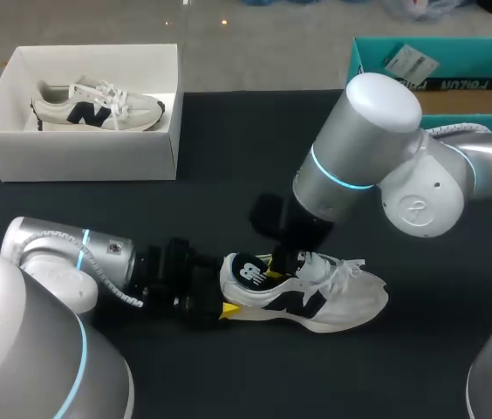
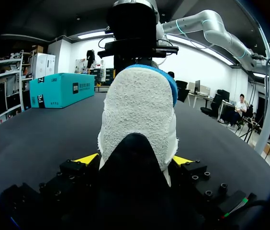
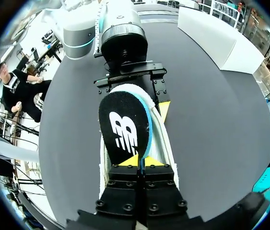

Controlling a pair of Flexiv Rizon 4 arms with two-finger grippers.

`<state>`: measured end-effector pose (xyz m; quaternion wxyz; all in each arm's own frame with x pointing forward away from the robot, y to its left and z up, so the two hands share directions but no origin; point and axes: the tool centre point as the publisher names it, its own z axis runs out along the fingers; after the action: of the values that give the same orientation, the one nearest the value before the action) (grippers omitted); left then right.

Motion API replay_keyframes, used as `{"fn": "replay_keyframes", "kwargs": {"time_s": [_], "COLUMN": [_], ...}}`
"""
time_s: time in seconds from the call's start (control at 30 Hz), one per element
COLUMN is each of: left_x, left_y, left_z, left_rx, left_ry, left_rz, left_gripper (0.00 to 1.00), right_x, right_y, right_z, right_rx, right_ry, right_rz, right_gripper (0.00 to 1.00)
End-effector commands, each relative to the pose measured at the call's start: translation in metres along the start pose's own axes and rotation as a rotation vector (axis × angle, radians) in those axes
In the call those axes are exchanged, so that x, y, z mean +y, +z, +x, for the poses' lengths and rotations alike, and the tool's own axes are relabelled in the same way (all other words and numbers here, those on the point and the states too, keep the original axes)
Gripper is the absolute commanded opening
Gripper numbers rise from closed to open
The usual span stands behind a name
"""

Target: Take the shoe out of the shoebox, open the shoe tongue, remove and reinsert the insole, then place the shoe into the shoebox

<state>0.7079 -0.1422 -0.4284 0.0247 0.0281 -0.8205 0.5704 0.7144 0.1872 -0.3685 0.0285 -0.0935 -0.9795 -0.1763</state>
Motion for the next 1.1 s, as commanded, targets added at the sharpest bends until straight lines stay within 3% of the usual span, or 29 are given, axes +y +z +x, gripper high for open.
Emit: {"fn": "replay_keyframes", "kwargs": {"time_s": [0.03, 0.2, 0.4, 0.73, 1.1], "left_x": [0.002, 0.002, 0.002, 0.002, 0.002], "left_y": [-0.001, -0.001, -0.001, -0.001, -0.001], "left_z": [0.001, 0.001, 0.001, 0.001, 0.001], "left_rx": [-0.001, -0.001, -0.001, -0.001, -0.001], "left_ry": [-0.001, -0.001, -0.001, -0.001, -0.001], "left_rz": [-0.002, -0.002, -0.002, -0.002, -0.002], "left_gripper": [0.0, 0.0, 0.0, 0.0, 0.0], "right_x": [-0.01, -0.007, 0.007, 0.045, 0.082], "right_y": [-0.013, -0.03, -0.044, -0.062, -0.115], "right_z": [0.003, 0.0, -0.008, -0.016, -0.02], "right_rx": [0.012, -0.004, 0.001, 0.013, -0.017], "right_ry": [-0.007, -0.024, -0.039, -0.088, -0.141], "right_rz": [-0.065, -0.105, -0.206, -0.35, -0.469], "right_gripper": [0.0, 0.0, 0.0, 0.0, 0.0]}}
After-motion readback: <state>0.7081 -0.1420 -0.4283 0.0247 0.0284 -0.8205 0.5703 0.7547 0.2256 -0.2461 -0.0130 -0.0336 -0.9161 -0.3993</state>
